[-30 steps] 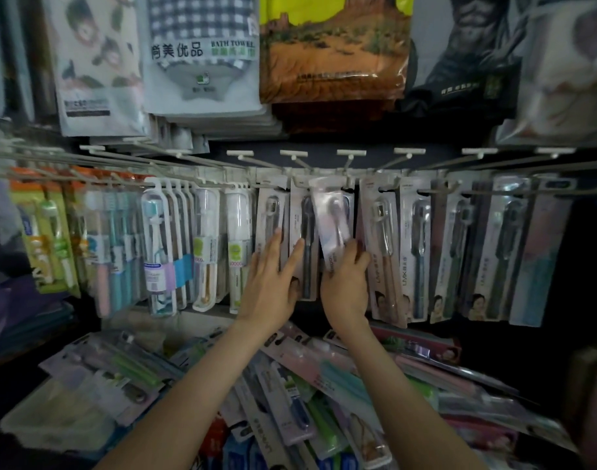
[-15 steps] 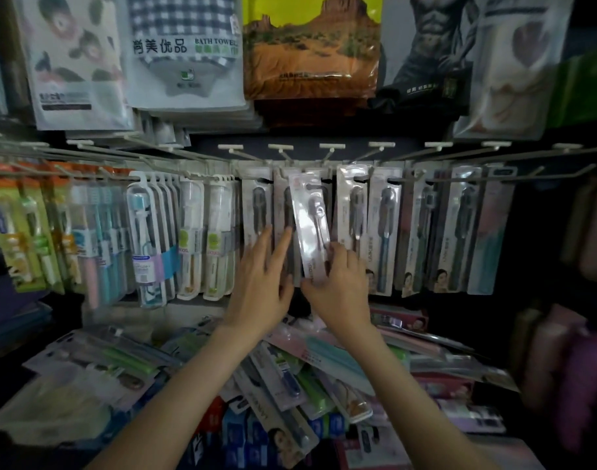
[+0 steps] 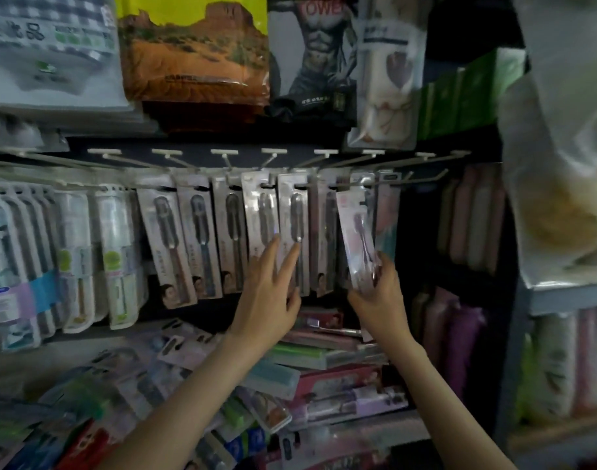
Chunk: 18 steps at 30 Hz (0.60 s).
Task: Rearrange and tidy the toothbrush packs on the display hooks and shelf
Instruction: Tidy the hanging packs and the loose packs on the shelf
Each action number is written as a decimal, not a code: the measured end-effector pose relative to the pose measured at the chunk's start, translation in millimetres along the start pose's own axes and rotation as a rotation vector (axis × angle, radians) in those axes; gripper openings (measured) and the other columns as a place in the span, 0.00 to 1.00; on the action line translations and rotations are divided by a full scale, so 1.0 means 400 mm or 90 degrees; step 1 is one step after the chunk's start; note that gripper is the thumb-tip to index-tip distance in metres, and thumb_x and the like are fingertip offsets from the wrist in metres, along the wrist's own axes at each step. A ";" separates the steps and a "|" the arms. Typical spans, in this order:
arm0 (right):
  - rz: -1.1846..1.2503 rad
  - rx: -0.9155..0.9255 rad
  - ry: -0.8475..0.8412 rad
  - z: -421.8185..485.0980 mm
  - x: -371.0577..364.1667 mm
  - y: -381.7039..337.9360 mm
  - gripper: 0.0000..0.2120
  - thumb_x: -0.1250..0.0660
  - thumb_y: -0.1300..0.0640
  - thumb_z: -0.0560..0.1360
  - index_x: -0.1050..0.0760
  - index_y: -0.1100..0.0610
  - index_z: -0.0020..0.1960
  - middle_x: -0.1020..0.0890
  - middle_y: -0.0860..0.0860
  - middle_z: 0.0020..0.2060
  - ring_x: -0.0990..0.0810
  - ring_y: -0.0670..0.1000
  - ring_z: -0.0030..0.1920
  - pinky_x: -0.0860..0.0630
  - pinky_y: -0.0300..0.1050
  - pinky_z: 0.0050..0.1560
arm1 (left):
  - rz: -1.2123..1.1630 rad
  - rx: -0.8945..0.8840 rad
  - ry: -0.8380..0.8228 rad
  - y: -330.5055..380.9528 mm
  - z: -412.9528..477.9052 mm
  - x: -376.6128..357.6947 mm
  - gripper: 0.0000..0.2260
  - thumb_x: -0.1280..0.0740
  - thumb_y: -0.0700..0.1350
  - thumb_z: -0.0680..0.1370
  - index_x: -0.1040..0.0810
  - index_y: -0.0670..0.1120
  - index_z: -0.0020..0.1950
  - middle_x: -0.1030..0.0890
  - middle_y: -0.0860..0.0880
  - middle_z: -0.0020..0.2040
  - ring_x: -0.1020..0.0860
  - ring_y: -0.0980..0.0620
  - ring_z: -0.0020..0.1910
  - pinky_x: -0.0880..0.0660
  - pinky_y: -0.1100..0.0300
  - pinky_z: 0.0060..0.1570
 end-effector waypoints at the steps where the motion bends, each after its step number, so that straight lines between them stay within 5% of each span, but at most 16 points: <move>1: -0.003 -0.005 -0.012 0.005 0.011 0.013 0.36 0.30 0.61 0.71 0.44 0.59 0.74 0.32 0.56 0.67 0.32 0.55 0.67 0.33 0.47 0.65 | 0.005 -0.003 0.001 0.015 0.010 -0.012 0.33 0.32 0.43 0.76 0.45 0.50 0.77 0.46 0.42 0.77 0.40 0.40 0.73 0.38 0.47 0.69; 4: -0.050 0.031 -0.095 0.013 0.009 0.026 0.35 0.30 0.61 0.72 0.43 0.58 0.74 0.35 0.53 0.69 0.35 0.52 0.69 0.37 0.36 0.62 | 0.002 0.000 0.017 0.051 0.029 -0.025 0.34 0.32 0.43 0.75 0.46 0.49 0.77 0.46 0.41 0.77 0.42 0.39 0.74 0.46 0.49 0.69; 7: -0.115 0.082 -0.195 0.004 -0.018 0.037 0.35 0.31 0.66 0.70 0.41 0.57 0.73 0.35 0.54 0.66 0.33 0.54 0.67 0.42 0.27 0.56 | -0.012 0.015 0.063 0.055 0.017 0.002 0.35 0.31 0.39 0.73 0.44 0.45 0.75 0.44 0.40 0.74 0.40 0.37 0.72 0.40 0.45 0.69; 15: -0.161 0.145 -0.462 -0.075 -0.184 0.005 0.34 0.31 0.57 0.74 0.45 0.48 0.75 0.38 0.47 0.70 0.44 0.45 0.71 0.42 0.36 0.65 | 0.048 0.082 0.035 -0.092 -0.127 0.082 0.31 0.29 0.44 0.72 0.39 0.46 0.72 0.40 0.42 0.70 0.38 0.38 0.68 0.36 0.42 0.64; 18: -0.190 0.194 -0.536 -0.118 -0.302 -0.037 0.32 0.32 0.57 0.74 0.42 0.49 0.74 0.35 0.49 0.70 0.38 0.50 0.70 0.39 0.39 0.65 | 0.101 0.103 -0.040 -0.162 -0.190 0.099 0.21 0.35 0.50 0.76 0.30 0.44 0.67 0.32 0.41 0.66 0.32 0.38 0.64 0.32 0.41 0.61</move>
Point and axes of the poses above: each hand's wrist, its own z-axis towards the middle knuckle, its own x-axis out of the back of the hand, y = z × x, the point moved 10 cm from there along z, towards the middle knuckle
